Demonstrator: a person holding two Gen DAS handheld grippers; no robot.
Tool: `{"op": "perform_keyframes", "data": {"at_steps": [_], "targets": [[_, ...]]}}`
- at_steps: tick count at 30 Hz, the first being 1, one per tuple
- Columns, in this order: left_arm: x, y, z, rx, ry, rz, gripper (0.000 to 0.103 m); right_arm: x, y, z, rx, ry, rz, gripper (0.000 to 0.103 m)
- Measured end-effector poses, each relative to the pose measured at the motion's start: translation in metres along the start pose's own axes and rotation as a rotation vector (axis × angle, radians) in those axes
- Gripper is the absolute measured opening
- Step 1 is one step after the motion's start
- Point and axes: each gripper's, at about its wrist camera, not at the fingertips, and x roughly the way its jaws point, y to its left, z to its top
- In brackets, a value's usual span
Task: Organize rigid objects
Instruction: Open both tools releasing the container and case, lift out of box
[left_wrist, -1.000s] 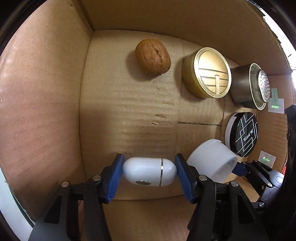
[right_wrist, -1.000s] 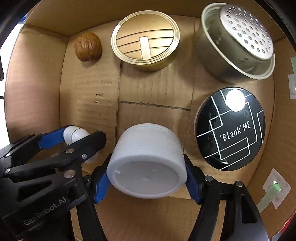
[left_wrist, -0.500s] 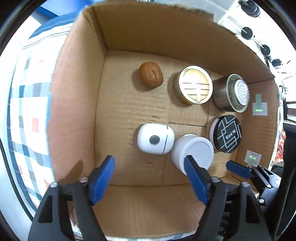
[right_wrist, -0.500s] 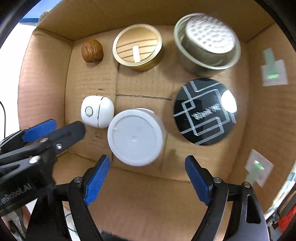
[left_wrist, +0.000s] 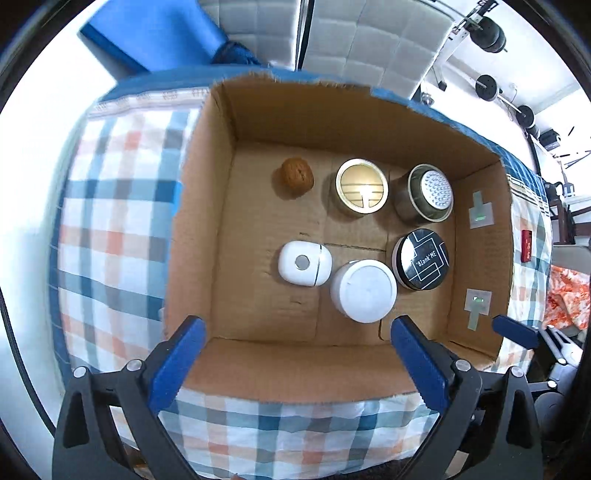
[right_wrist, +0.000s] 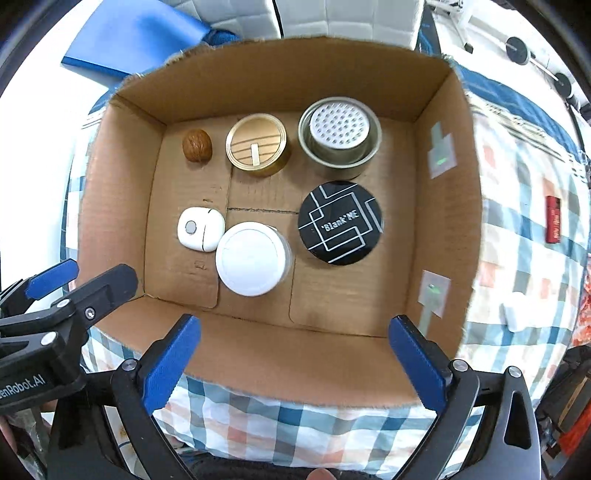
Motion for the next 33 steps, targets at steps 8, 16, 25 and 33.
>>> {"op": "perform_keyframes", "data": {"at_steps": [8, 16, 25, 33], "targets": [[-0.048, -0.017, -0.027, 0.02, -0.131, 0.017, 0.103, -0.052, 0.014, -0.04, -0.017, -0.11, -0.02, 0.103], [-0.095, -0.017, -0.056, -0.003, -0.257, 0.083, 0.103, -0.108, 0.014, -0.071, -0.015, -0.213, -0.027, 0.103], [-0.113, -0.029, -0.072, -0.007, -0.277, 0.083, 0.103, -0.127, 0.007, -0.089, -0.04, -0.245, 0.003, 0.103], [-0.101, -0.104, -0.067, 0.087, -0.259, 0.024, 0.103, -0.131, -0.064, -0.103, 0.051, -0.242, 0.004, 0.103]]}}
